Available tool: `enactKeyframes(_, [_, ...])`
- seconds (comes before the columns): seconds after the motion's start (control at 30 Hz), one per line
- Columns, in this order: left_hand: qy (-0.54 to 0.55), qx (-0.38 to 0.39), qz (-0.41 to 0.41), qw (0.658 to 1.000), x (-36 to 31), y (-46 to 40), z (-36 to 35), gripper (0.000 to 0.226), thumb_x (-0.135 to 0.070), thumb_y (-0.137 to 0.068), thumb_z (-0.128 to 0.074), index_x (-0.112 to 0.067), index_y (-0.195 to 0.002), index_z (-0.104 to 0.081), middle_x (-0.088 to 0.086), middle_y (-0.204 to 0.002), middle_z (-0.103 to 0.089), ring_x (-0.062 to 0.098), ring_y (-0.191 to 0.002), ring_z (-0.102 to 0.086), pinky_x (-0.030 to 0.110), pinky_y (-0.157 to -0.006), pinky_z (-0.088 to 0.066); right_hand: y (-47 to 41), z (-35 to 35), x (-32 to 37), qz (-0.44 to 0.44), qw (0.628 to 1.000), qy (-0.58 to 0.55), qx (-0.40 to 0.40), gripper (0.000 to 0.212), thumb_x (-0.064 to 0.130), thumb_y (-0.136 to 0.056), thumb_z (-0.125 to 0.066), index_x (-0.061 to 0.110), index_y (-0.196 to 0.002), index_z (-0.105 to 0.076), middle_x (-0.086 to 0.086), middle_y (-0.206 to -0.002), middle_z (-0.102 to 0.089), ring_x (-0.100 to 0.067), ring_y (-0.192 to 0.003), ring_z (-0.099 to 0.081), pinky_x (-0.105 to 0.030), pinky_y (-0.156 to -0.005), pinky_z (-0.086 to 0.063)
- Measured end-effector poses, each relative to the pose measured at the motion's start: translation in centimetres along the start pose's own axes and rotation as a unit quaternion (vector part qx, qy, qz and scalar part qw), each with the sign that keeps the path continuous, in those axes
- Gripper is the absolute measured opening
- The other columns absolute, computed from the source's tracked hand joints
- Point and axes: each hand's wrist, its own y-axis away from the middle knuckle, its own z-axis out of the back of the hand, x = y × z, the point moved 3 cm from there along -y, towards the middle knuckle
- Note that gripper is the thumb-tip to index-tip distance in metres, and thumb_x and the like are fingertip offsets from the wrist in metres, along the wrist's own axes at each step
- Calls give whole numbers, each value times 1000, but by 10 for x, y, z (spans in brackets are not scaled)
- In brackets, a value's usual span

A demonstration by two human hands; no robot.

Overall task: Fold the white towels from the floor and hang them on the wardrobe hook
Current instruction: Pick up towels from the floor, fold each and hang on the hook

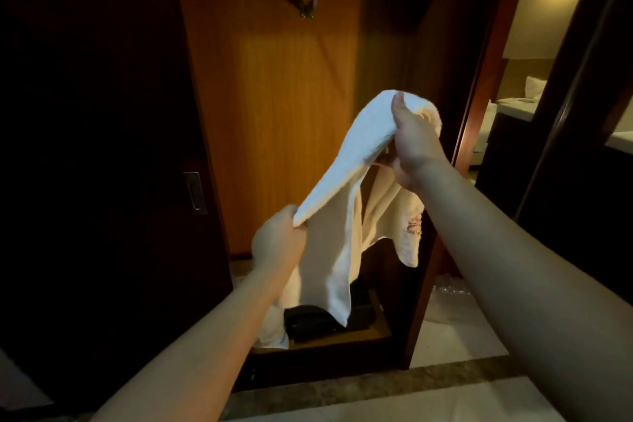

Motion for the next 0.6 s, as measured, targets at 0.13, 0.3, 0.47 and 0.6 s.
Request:
enactKeyframes(0.13, [-61,3,32,998,40,-12,6,14,-25,-95,-53,-30,-86,-61,-9,-74,-59,10,-62,-56,30,-47,-42,-14,16,1,-17,998,-46,-50,43,53,-101,-49,18,-127,-48,-5,-119,-66,-26,-110,-64,-51,-91,-56])
enactKeyframes(0.3, [-75,16,92,993,84,-21,22,19,-32,-93,-56,-30,-75,-61,-7,-70,-61,12,-60,-58,27,-49,-36,-22,30,-6,-54,987,-109,-108,41,49,-100,-55,19,-125,-43,-5,-113,-63,-25,-102,-63,-50,-86,-57])
enactKeyframes(0.47, [138,26,115,983,90,-42,63,21,-17,-87,-72,-36,-80,-66,-8,-83,-67,18,-85,-65,30,-65,-44,-30,44,-4,-61,975,-161,-140,28,44,-100,-58,17,-105,-50,-6,-108,-63,-25,-97,-63,-46,-68,-57])
enactKeyframes(0.6, [527,-94,76,841,84,-54,116,16,-22,-82,-73,-28,-97,-73,-5,-94,-74,14,-92,-69,29,-76,-55,-38,52,-4,-65,960,-230,-146,28,42,-99,-61,16,-95,-51,-6,-99,-67,-24,-88,-67,-30,-43,-54])
